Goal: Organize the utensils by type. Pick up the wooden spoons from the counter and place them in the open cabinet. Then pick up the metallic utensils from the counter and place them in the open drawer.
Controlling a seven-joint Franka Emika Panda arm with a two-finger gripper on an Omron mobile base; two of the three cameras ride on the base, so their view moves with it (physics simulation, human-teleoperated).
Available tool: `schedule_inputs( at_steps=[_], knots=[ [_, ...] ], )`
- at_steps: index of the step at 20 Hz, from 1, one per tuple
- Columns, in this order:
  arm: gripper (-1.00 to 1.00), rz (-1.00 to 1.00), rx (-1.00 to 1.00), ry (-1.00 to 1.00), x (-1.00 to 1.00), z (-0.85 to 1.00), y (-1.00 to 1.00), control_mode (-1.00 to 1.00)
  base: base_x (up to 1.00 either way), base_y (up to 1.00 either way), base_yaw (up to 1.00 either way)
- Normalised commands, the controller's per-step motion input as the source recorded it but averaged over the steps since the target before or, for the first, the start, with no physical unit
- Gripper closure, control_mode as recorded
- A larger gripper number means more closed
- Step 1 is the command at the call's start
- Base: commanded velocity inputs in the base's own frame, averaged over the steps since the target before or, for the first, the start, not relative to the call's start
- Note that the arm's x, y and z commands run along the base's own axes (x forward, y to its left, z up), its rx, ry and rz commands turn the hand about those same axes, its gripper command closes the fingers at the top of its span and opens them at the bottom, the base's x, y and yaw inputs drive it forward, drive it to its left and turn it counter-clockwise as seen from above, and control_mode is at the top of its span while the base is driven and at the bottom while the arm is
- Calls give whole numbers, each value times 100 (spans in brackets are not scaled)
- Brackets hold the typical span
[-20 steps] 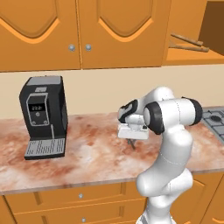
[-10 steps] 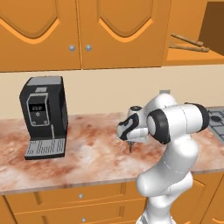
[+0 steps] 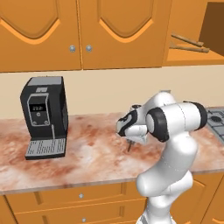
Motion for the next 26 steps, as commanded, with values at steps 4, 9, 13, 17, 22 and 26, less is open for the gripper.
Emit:
schedule_inputs(
  at_steps=[4,9,13,17,22,26],
  knots=[
    [100,-12,-8,-47,-79,-22,0,-100,0,0,0],
    [100,-8,0,-15,-43,84,0,-100,0,0,0],
    [100,-1,-4,0,-4,100,0,-100,0,0,0],
    [100,-1,-5,2,-3,100,0,-100,0,0,0],
    [100,0,-10,3,-29,73,3,-100,0,0,0],
    [100,1,-7,13,-26,80,0,-100,0,0,0]
  ],
)
